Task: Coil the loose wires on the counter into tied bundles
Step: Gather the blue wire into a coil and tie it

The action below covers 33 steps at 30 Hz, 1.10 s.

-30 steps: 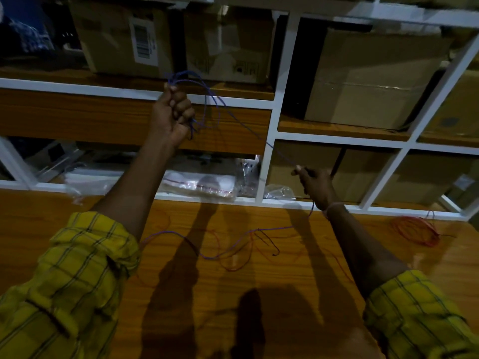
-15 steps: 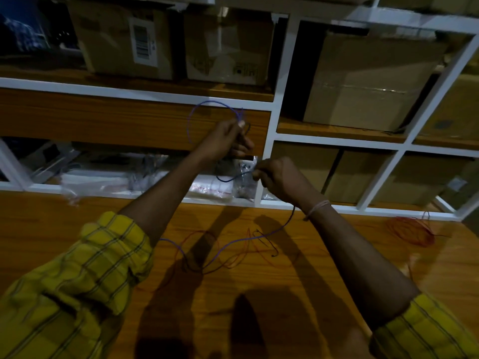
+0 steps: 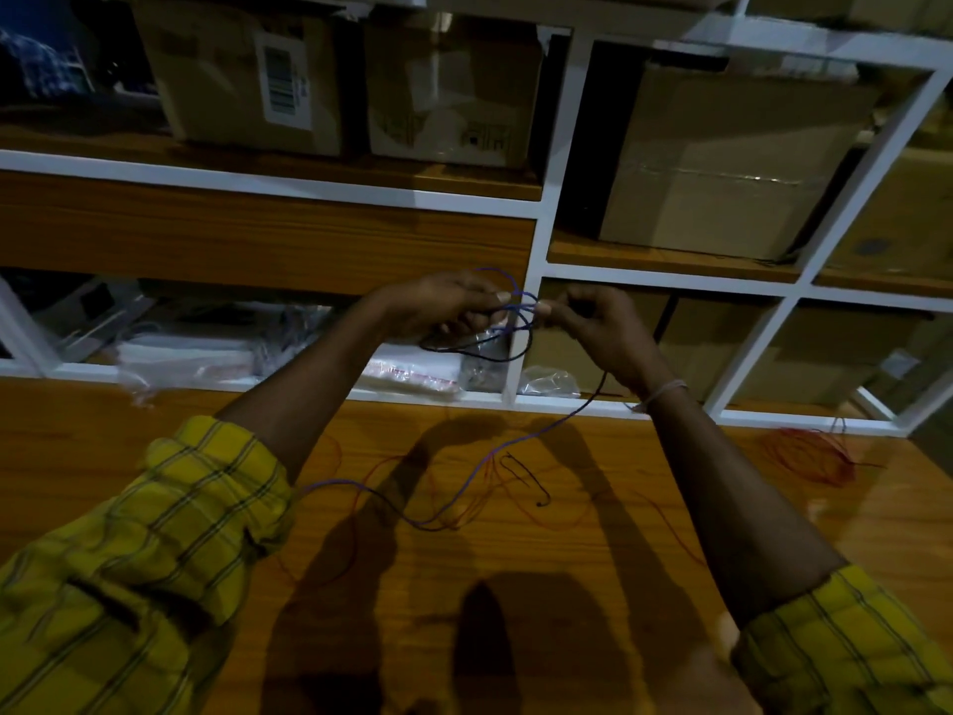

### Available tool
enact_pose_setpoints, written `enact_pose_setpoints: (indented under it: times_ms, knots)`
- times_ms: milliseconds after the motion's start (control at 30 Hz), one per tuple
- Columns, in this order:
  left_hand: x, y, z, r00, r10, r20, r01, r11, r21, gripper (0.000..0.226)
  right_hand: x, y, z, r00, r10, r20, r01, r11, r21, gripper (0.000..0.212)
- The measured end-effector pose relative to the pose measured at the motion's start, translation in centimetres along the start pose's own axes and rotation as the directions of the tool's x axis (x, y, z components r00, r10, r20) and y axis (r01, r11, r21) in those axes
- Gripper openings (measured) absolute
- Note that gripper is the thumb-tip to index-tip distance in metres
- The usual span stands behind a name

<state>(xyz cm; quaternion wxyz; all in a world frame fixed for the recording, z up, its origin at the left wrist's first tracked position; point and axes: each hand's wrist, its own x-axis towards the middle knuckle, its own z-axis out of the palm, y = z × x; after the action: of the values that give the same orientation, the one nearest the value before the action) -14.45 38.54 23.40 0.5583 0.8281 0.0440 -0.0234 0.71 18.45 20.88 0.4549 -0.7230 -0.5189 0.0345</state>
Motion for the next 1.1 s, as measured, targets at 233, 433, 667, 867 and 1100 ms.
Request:
enact_pose_setpoints:
  times_ms: [233,433,667,867,1100]
  knots:
    - [-0.3,-0.1,-2.8,0.974,0.146,-0.174,-0.224,0.742,-0.632,0.028,-1.0,3.0,-0.1,0.984,0.169,-0.060,-0.135,0.918,0.372,0.035]
    - [0.9,0.6,-5.1,0.868,0.287,-0.404,-0.453,0.127,-0.883,0.040,-1.7,5.6,2.4,0.955,0.298,-0.008,-0.267,0.866,0.423,0.034]
    - [0.6,1.6,-7.6,0.714,0.122,-0.689,-0.699,0.078,-0.711,0.036,-3.7,7.4,4.5,0.953,0.297,-0.065,-0.298,0.955,-0.003,0.037]
    - [2.0,1.3,-4.8,0.669,0.002,-0.743,-0.554,0.668,-0.497,0.032,-2.7,3.4,4.4,0.994,0.111,-0.001,-0.104,0.924,-0.369,0.016]
    - [3.2,1.3,-0.5,0.757,0.119,-0.642,-0.321,0.924,-0.207,0.027,-2.1,1.6,3.6,0.967,-0.120,0.225,0.223,0.830,-0.511,0.019]
